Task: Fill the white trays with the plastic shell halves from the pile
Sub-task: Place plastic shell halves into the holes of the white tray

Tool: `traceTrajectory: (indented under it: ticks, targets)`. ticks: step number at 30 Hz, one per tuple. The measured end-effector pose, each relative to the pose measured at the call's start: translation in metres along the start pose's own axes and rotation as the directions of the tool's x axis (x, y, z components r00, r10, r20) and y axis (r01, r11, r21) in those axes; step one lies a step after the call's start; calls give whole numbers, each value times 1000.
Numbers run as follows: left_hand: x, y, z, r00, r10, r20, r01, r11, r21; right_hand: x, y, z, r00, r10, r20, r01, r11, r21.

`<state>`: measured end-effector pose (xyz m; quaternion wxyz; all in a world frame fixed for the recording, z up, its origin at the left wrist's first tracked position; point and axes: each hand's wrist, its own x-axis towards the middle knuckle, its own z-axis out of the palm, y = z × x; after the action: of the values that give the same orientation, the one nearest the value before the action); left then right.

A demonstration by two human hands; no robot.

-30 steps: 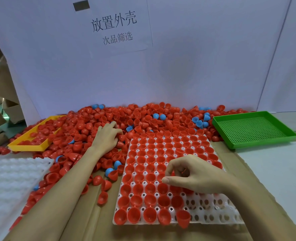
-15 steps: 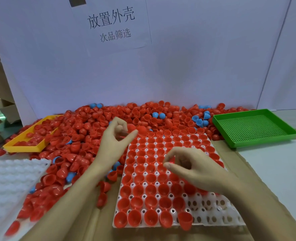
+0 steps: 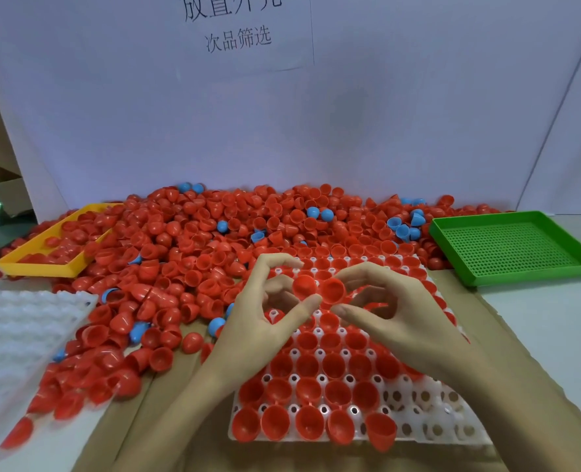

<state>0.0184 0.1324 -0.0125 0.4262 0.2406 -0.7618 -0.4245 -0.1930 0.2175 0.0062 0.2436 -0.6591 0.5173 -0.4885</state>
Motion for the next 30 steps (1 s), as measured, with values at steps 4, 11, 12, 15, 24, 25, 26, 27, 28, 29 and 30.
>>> traceTrajectory:
  ticks: [4,11,12,15,24,25,26,27,28,29,30]
  targets:
    - [-3,0,-2,999,40,-35,-38,997,61,0,-1,-2,1000,-7,7,7,999,36]
    - [-6,3,-1,995,64,-78,-56,993,106,-1,-4,0,999,1,32,-2,999,54]
    - [-7,3,-1,995,62,-77,-53,993,108,-1,-4,0,1000,-12,27,11,998,61]
    - [-8,4,1,995,53,-86,-43,992,116,-1,-5,0,1000,-15,8,15,999,48]
    - [-8,9,4,990,27,-141,-5,988,153,-1,-3,6,1000,-10,-11,11,995,104]
    - [-7,9,4,992,-4,-128,22,990,136,-1,-3,7,1000,-21,-3,21,990,137]
    - [-7,10,4,994,-31,-105,43,993,109,-2,-5,8,1000,-26,-1,26,987,159]
    - [-7,10,4,995,-58,-81,64,995,75,-2,-6,9,1000,-28,-5,28,987,159]
    - [-6,10,3,994,-85,-63,88,995,41,-3,-7,10,999,-30,-14,31,990,141]
    - [-6,11,4,993,-108,-53,109,994,12,-3,-7,11,999,-34,-23,37,993,110]
    - [-6,11,4,991,-122,-47,122,992,-10,-4,-8,12,999,-43,-30,45,996,76]
